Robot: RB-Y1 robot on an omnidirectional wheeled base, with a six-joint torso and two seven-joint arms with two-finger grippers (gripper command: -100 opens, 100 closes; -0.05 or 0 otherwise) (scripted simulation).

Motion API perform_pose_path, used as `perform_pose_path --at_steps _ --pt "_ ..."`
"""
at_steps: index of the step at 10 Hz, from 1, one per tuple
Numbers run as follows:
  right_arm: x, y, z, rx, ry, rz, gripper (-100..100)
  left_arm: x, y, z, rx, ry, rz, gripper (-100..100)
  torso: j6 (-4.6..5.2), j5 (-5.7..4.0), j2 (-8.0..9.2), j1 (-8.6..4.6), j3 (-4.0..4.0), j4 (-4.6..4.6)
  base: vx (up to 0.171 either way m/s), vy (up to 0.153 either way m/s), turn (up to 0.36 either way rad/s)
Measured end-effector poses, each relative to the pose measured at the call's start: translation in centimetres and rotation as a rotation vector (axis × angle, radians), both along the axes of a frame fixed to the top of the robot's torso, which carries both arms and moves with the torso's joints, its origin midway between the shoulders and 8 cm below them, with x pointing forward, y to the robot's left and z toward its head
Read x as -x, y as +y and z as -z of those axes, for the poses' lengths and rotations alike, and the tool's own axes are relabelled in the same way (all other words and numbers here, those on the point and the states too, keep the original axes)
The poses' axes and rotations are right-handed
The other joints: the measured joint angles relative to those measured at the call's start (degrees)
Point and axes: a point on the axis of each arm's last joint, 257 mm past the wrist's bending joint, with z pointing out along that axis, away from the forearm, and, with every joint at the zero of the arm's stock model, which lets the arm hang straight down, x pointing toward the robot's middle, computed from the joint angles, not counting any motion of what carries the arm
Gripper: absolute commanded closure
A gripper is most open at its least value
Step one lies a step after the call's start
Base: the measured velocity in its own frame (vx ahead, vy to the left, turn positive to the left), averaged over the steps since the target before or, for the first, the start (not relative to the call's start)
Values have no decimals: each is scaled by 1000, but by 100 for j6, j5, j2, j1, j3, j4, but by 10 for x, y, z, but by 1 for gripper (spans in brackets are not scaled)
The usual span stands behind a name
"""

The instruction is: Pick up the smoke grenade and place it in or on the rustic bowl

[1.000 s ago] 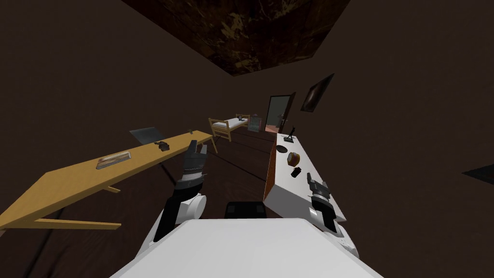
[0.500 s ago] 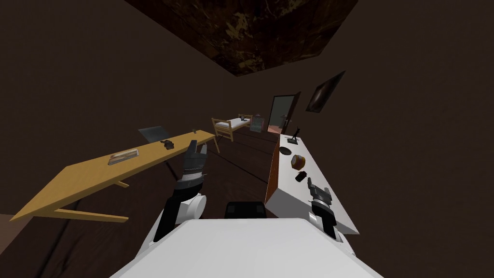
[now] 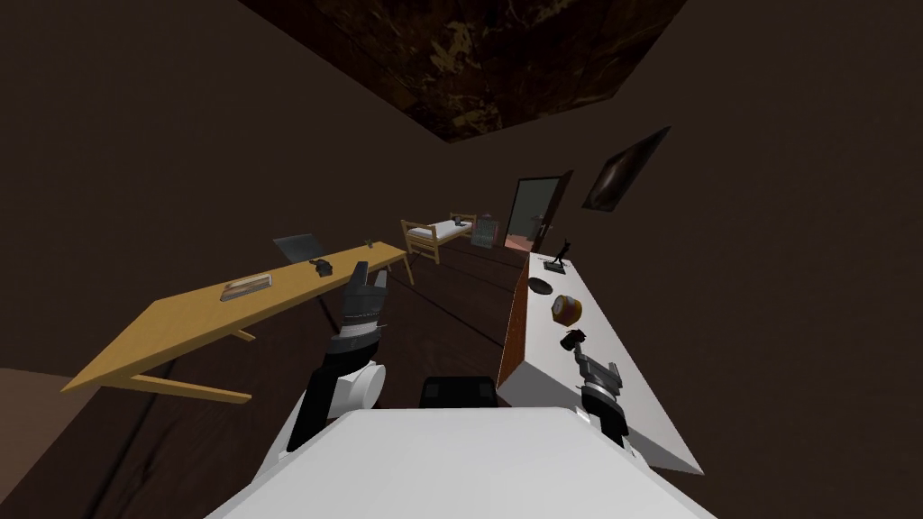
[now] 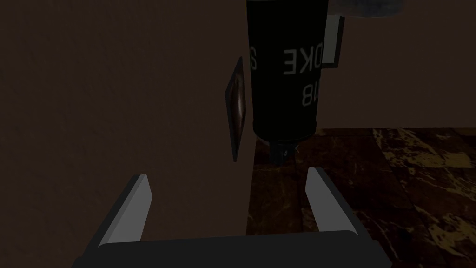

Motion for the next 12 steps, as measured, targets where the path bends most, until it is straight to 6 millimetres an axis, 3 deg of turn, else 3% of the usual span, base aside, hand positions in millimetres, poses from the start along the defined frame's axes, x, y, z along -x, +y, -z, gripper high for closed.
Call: perform_pose_path --at_steps 4,10,11,12 --pt "32 16 27 44 89 37 -100 0 0 0 0 0 0 0 2 0 -12 -5 -7 -3 81 -32 88" --pt "55 27 48 72 151 52 -100 0 0 0 0 0 0 0 2 -3 -2 -20 -2 -1 50 -47 57" --pt "56 28 48 75 152 51 0 0 0 0 0 0 0 0 3 0 11 -3 5 1 0 0 0" --pt "55 28 48 75 152 51 -100 0 0 0 0 0 0 0 3 2 19 7 10 3 -41 -18 98"
